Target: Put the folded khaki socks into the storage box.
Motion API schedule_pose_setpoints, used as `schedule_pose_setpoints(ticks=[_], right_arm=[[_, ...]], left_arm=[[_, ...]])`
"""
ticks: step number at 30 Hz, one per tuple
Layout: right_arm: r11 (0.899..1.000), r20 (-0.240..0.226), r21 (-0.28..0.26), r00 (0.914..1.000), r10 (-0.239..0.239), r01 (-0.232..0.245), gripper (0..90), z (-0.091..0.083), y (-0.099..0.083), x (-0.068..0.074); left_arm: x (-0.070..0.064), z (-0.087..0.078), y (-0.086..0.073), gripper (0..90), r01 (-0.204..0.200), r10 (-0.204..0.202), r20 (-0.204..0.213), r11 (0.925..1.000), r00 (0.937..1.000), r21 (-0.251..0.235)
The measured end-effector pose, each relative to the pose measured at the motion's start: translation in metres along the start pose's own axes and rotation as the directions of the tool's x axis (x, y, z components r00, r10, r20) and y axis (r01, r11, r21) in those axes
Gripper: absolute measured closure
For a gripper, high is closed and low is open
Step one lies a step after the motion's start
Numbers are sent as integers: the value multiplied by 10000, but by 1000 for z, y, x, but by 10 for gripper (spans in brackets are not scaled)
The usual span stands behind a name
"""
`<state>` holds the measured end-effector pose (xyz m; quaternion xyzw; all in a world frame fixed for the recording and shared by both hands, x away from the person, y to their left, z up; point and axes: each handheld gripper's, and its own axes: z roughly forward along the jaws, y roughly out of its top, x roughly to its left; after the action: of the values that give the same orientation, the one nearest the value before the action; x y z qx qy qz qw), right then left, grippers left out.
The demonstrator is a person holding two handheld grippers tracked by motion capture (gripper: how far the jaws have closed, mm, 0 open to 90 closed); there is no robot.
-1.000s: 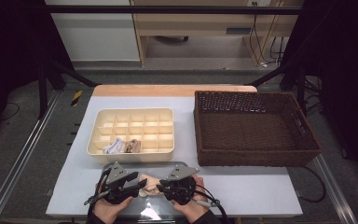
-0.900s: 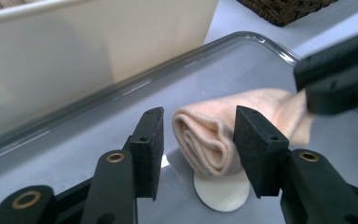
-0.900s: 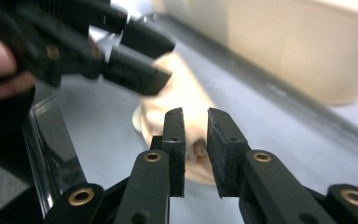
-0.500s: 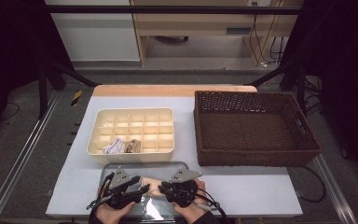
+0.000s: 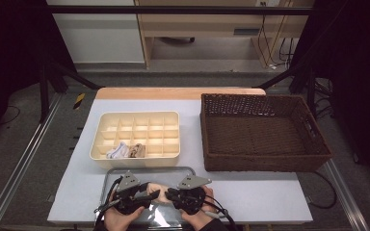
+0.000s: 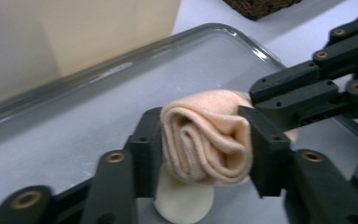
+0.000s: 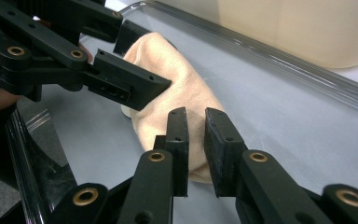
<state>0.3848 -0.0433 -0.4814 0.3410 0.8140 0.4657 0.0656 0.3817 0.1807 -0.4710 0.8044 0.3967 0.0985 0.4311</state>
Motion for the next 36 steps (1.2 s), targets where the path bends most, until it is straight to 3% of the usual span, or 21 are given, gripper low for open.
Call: schedule_pose_setpoints(ticks=[7, 12, 19, 21, 28, 36], right_arm=[[10000, -46, 28, 10000, 79, -79, 790, -1, 0, -1], [9999, -67, 20, 9999, 99, -99, 768, -5, 2, -3], [9994, 63, -318, 9999, 140, -138, 754, -19, 9, -8], [9988, 195, -443, 9996, 214, -206, 753, -25, 10, -12], [9967, 1103, -733, 9930, 422, -342, 731, -49, 7, -31], [9931, 1990, -884, 9756, 929, -766, 705, -79, -11, -55]], left_arm=[[-5, 0, 2, 678, -98, 98, -20, 9999, 10000, 121], [-2, -5, 4, 700, 231, -229, 383, 9997, 9990, -31], [-1, -18, 12, 701, 202, -182, 513, 9991, 9985, -384], [1, -20, 15, 701, 210, -190, 446, 9988, 9988, -440], [0, -33, 31, 700, -442, 440, -42, 9955, 9990, -833], [3, -41, 45, 700, -583, 569, -165, 9930, 9982, -1027]])
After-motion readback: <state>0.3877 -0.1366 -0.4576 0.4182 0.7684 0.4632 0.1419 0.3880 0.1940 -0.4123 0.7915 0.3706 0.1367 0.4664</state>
